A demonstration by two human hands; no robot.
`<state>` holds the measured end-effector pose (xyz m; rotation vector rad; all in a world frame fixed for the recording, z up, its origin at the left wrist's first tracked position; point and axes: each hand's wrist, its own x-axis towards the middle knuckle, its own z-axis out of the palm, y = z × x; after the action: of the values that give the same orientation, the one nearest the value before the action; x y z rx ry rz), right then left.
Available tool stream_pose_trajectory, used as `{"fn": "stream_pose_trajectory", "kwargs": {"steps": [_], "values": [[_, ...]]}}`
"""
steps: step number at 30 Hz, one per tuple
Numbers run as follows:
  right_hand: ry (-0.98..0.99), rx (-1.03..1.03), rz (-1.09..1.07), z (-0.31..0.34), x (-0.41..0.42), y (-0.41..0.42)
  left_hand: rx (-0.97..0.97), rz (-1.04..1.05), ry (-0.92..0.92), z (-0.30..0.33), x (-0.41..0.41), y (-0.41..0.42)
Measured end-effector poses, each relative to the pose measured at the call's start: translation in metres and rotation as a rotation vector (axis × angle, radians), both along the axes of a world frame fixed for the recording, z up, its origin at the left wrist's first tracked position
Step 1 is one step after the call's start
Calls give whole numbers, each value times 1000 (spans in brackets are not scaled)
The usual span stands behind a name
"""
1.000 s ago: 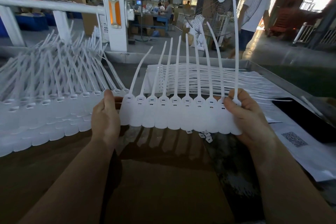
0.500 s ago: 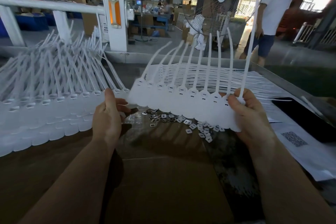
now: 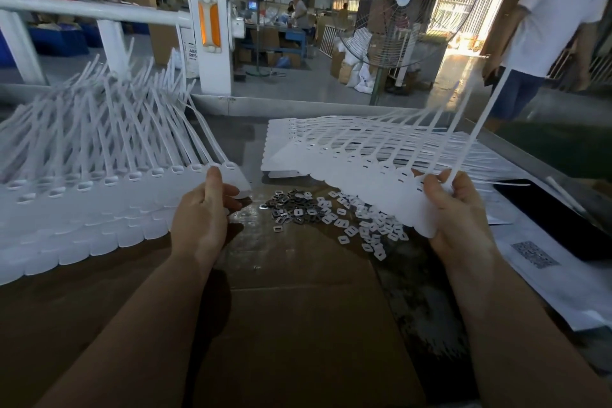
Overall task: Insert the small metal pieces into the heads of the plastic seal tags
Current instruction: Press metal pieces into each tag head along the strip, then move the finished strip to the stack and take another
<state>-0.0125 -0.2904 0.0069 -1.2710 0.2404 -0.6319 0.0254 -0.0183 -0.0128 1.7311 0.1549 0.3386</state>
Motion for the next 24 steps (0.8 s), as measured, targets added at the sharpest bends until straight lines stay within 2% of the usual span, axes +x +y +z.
{"fn": "stream_pose_trajectory", "kwargs": {"steps": [3, 8, 24], "values": [[27, 9, -63, -1, 4, 2, 123, -22, -32, -2, 1, 1], [52, 70, -66, -2, 8, 9, 219, -58, -19, -4, 2, 0], [271, 226, 16, 13, 32, 36, 306, -75, 51, -1, 2, -2]]}}
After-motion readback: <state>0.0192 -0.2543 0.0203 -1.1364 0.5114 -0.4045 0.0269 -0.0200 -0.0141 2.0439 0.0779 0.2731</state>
